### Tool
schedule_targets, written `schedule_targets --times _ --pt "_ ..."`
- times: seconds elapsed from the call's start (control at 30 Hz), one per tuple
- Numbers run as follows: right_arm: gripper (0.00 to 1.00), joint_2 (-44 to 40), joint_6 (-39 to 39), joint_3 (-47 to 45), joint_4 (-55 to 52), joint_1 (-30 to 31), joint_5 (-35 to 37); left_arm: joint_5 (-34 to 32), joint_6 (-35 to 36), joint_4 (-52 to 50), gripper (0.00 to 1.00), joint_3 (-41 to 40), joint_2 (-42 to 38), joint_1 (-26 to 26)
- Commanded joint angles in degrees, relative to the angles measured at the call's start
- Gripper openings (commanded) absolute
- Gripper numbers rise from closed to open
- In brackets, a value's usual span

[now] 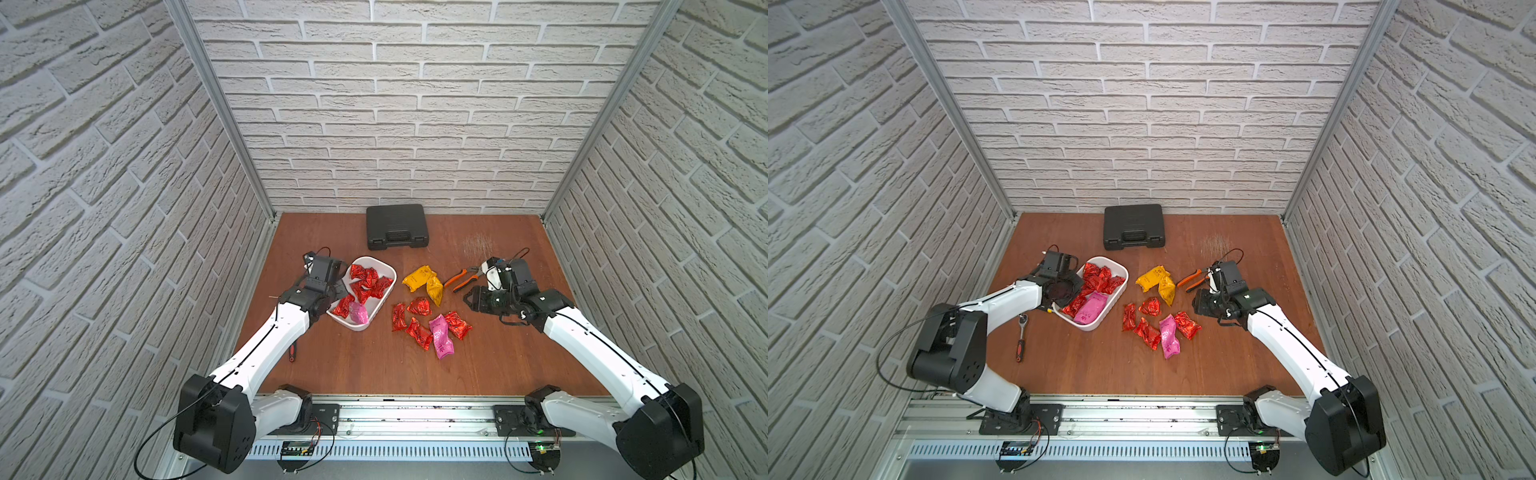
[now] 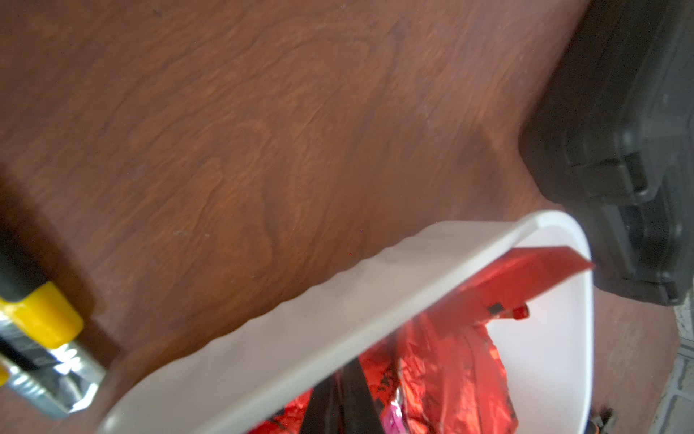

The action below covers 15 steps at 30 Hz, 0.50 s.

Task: Take the tea bags out of the storage box
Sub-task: Pick up the tea bag from the storage box.

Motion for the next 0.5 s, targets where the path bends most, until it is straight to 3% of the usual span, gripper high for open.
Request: schedule_targets --times 0.0,0.3,0.47 --pt "0.52 -1.27 0.48 0.45 2.44 -0.53 -1.14 -1.9 1.02 -2.44 0.0 -1.63 -3.71 0.47" --pt "0.52 -1.32 0.51 0.54 4.1 -0.62 -1.8 -8.45 4.06 -14.75 0.0 -2.83 -14.82 -2.59" --pt "0.52 -2.52 -0.55 0.54 4.16 -0.6 -2.02 -12.54 13.06 -15.93 0.0 -2.54 -20.18 -4.37"
